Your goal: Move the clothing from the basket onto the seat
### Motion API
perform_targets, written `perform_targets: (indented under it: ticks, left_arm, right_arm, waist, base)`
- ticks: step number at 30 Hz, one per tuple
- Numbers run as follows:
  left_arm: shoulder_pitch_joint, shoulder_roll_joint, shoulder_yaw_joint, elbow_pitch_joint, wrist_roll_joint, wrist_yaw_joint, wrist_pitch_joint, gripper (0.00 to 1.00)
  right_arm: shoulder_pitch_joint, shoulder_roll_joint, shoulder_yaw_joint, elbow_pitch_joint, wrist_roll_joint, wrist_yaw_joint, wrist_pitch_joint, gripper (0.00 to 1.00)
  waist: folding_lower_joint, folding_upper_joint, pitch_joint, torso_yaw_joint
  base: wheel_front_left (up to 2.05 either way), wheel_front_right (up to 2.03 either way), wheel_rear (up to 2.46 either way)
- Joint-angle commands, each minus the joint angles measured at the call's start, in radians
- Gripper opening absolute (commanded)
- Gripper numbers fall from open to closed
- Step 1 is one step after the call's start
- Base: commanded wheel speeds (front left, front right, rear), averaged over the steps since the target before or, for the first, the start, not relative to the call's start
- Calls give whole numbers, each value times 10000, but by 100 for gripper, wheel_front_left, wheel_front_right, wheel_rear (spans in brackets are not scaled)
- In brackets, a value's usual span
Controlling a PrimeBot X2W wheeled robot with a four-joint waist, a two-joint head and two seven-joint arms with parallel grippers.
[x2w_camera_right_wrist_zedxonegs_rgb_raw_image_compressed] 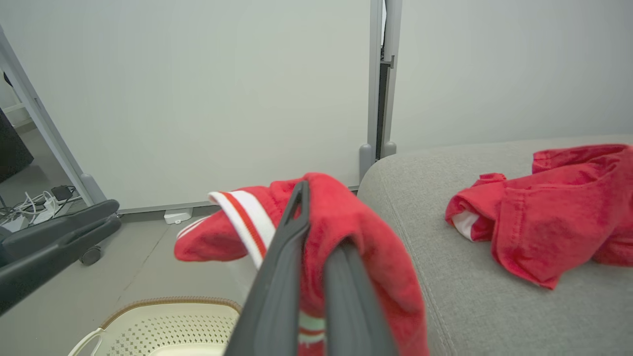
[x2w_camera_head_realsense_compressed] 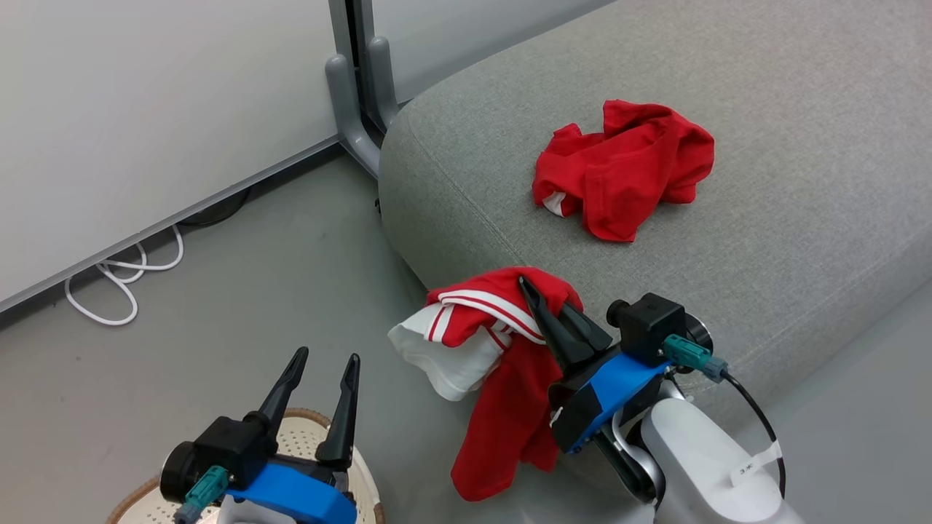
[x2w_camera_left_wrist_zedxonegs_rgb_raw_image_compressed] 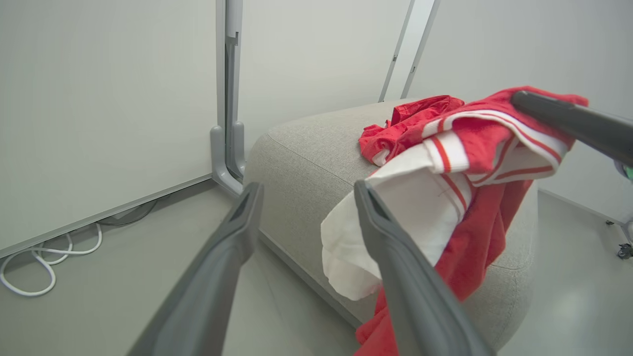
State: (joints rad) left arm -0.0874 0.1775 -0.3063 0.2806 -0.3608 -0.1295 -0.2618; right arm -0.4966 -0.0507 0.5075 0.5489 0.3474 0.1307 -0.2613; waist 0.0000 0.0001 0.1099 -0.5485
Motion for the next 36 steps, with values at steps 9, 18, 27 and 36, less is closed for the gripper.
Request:
perform_targets:
  ticks: [9, 18, 27, 36]
  left_arm:
    - [-233, 41, 84, -62, 30, -13, -47, 100]
    - [-207, 182, 177, -374, 295, -12, -47, 100]
    - [-484, 544, 268, -807, 605, -12, -47, 100]
    - [-1111, 1481, 293, -1459, 810, -12, -47, 100]
  right_arm:
    - [53, 5, -434, -206, -200, 1, -57, 0]
    - [-1115, 7, -889, -316, -253, 1, -57, 0]
    - [-3497, -889, -2162, -161, -335, 1, 60, 0]
    - [-6305, -3297, -4025, -121, -458, 1, 708, 0]
  waist:
    - [0, -1, 238, -23]
    - [0, -1, 814, -82]
    - [0, -1, 1950, 164]
    - [0, -1, 3781, 638]
  base:
    - [0, 0, 0]
    - [0, 0, 0]
    - [0, 0, 0]
    - [0, 0, 0]
